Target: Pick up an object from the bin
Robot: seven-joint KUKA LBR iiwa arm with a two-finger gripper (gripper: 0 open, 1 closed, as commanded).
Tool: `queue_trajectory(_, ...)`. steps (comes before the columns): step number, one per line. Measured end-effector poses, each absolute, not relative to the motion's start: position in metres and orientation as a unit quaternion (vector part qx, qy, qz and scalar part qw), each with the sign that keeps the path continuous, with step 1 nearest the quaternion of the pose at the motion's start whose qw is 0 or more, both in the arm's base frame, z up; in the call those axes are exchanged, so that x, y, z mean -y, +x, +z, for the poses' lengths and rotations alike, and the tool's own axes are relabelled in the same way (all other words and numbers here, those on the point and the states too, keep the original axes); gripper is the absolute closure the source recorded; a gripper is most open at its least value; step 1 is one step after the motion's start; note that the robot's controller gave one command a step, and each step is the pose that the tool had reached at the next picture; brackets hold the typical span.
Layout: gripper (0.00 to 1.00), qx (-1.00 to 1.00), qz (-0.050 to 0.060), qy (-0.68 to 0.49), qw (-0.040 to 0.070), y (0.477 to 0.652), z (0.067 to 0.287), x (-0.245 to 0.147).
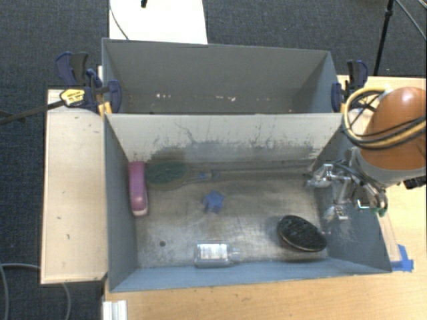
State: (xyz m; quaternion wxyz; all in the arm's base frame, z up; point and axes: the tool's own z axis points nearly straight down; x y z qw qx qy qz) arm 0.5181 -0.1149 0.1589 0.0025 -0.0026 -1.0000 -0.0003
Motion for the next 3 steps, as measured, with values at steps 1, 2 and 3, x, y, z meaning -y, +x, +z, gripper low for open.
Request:
queue_trajectory(1, 0.0, 0.994, 0.001, 0.111, -0.003, 0.486, 0.076, 0.127)
queue_trajectory(2, 0.0, 0.991, 0.001, 0.134, -0.007, 0.486, 0.073, 0.078)
queue_trajectory(3, 0.0, 0.996, -0.001, 0.087, -0.005, 0.484, 0.074, -0.024)
